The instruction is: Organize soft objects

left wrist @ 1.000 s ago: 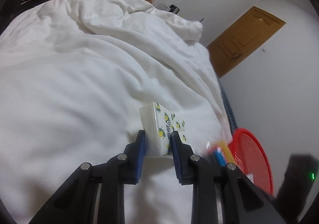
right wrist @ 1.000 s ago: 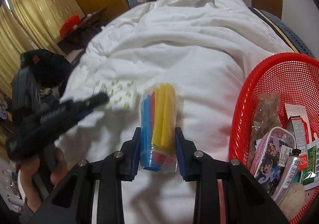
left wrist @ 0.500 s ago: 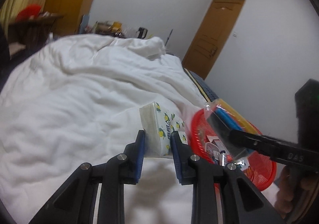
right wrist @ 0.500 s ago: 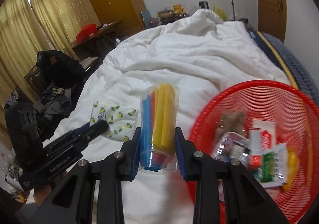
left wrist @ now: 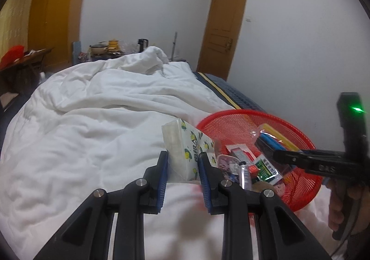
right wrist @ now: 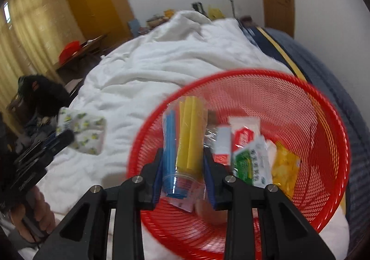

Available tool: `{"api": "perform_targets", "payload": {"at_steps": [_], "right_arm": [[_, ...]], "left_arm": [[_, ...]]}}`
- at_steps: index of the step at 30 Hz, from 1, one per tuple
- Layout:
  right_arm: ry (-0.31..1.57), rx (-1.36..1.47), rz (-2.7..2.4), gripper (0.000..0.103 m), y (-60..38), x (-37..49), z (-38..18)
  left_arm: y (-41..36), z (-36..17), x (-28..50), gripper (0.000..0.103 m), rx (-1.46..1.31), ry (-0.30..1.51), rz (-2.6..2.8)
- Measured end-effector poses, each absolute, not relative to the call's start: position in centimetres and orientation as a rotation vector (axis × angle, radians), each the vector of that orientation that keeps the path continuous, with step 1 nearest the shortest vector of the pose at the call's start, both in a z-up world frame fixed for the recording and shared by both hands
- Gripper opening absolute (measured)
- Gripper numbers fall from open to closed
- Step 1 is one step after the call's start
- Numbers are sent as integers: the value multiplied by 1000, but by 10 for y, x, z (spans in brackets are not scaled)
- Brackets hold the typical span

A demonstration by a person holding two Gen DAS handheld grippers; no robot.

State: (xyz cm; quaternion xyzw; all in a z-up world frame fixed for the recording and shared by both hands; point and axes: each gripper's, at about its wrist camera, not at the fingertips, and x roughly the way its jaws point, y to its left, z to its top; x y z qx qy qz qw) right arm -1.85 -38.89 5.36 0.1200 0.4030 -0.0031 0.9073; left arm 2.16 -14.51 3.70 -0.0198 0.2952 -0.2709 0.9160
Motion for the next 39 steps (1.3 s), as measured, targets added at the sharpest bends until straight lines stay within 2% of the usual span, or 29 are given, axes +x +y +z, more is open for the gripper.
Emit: {"api": "perform_targets", "payload": {"at_steps": [13,20,21,23,26,28,29,32,34,37,39], "right_arm": [[986,189,-158,30,-436,-20,20],[1035,167,-182,32,-433,-18,5],[1034,164,-185,32,-431,-18,5],[1028,170,-183,41,-431,-18,6],[1009,174,-185,49,-430,-20,9],[988,170,-185,55,-429,-24,14],[978,172,-180,57,-429,-26,16],[960,178,-168,57,-425,-36,26],[946,147,-165,57,-418,-49,32],[901,96,-191,63,-406,-73,40],[860,106,-201,67,-404,-86,45]], "left_arm": [[-249,38,45,26,39,769,-720],[-283,-8,39,27,125,866,-687],[-285,-10,36,28,142,851,-682],[-288,-9,30,30,158,823,-689],[-286,-7,23,35,157,793,-690],[-283,-8,19,53,148,778,-674],[-282,-9,18,58,147,769,-670],[-274,-6,11,61,144,725,-637],[-264,1,3,69,110,679,-648],[-253,11,-8,80,75,626,-654],[-248,18,-15,84,62,612,-651]]}}
